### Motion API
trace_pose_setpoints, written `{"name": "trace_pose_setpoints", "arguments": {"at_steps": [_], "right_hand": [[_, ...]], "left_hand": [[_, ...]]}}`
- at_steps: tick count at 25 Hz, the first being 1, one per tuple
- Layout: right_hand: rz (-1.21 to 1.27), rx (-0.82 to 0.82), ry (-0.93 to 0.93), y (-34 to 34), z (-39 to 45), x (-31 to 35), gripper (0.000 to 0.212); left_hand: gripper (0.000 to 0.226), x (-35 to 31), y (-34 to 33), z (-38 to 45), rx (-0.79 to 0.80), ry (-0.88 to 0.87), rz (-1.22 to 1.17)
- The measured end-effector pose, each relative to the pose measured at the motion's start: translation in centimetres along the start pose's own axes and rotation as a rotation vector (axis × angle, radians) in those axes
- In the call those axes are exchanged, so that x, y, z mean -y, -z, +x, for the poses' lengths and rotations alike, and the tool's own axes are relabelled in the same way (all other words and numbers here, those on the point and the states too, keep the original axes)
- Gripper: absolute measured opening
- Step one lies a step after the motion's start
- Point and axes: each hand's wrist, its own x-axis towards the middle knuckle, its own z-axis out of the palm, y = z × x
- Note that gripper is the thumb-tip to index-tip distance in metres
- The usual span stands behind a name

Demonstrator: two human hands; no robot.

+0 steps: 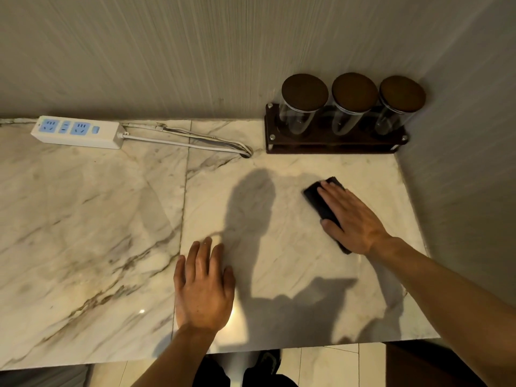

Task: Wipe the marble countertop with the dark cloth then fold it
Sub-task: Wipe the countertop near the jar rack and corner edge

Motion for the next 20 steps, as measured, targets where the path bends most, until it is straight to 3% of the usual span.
{"name": "trace_pose_setpoints", "arguments": {"at_steps": [14,20], "right_hand": [[0.142,-0.172,-0.516,0.8,5.2,0.2,0.066],[0.157,-0.186,-0.563,0.9,5.3,0.3,0.066]], "left_hand": [[0.051,0.2,-0.1,0.0,0.008,-0.001,0.012],[0.05,0.2,-0.1,0.1,-0.005,0.0,-0.011]]}}
